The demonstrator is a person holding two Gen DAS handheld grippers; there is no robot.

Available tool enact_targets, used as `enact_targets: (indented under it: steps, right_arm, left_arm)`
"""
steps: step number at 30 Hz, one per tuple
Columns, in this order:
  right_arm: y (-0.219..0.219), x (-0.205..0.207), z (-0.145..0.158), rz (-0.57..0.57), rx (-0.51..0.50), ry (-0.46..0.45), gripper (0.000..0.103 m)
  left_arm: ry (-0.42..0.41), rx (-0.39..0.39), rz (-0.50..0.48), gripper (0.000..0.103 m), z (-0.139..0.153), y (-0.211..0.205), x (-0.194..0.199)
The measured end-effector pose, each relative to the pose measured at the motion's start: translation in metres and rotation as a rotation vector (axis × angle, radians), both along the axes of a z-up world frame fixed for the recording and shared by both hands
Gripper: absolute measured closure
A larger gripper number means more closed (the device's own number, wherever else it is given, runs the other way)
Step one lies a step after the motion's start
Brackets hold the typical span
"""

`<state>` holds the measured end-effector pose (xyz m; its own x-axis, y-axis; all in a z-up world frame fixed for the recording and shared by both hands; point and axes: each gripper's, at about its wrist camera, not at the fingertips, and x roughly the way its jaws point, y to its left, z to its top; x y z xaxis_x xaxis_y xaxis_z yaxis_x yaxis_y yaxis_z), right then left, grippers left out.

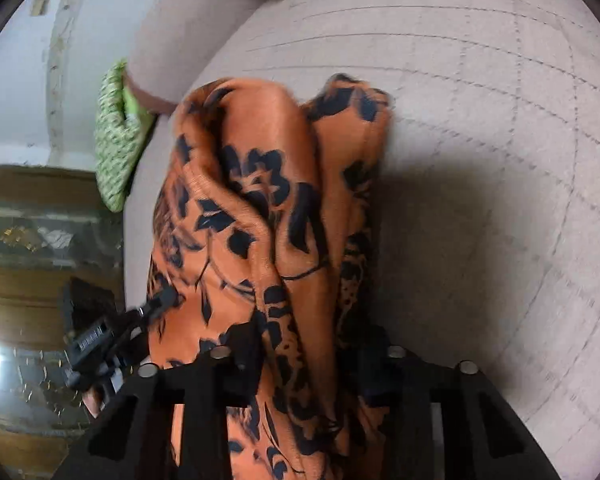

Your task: Fold small clothes

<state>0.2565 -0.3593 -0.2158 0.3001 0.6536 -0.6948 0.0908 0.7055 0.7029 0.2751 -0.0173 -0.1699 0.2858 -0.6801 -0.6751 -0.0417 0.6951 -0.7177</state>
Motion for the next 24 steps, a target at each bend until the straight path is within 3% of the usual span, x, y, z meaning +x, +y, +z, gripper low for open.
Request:
enact_targets:
  steps: [4,6,8,9,11,13,16,20,24]
  right_arm:
    - [0.004,-0.018,0.015,0.022,0.105,-0.064,0.073]
    - [0.008,-0.017,0.001,0.017,0.118,-0.040,0.070]
    - [0.009,-0.012,-0.011,0.012,0.048,0.009,0.063]
    - [0.007,-0.011,-0.014,0.001,0.055,0.026,0.061]
    - [0.002,-0.018,-0.007,-0.021,0.071,0.024,0.058]
    - [-0.001,-0.035,0.009,-0.047,0.022,-0.040,0.054]
    - [0.007,-0.061,0.016,-0.049,-0.007,-0.070,0.047]
    - [0.029,-0.086,0.001,-0.036,-0.107,-0.020,0.046]
    - [0.011,-0.103,-0.011,-0.115,-0.050,-0.016,0.046]
  left_arm:
    - [-0.081,0.069,-0.003,0.075,0.035,0.008,-0.007]
    - [-0.077,0.137,-0.010,0.067,0.029,0.008,-0.011]
    - [-0.029,0.195,0.022,0.066,0.012,0.015,-0.018]
    - [-0.019,0.187,0.038,0.066,0.007,0.021,-0.027]
    - [-0.046,0.127,0.038,0.055,0.007,0.033,-0.054]
    - [-0.077,0.119,0.035,0.037,0.009,0.040,-0.085]
    - [-0.063,0.124,0.004,0.036,-0.001,0.038,-0.119]
    - [-0.090,0.145,-0.019,0.036,-0.015,0.028,-0.146]
    - [-0.015,0.046,0.034,0.036,-0.025,0.041,-0.147]
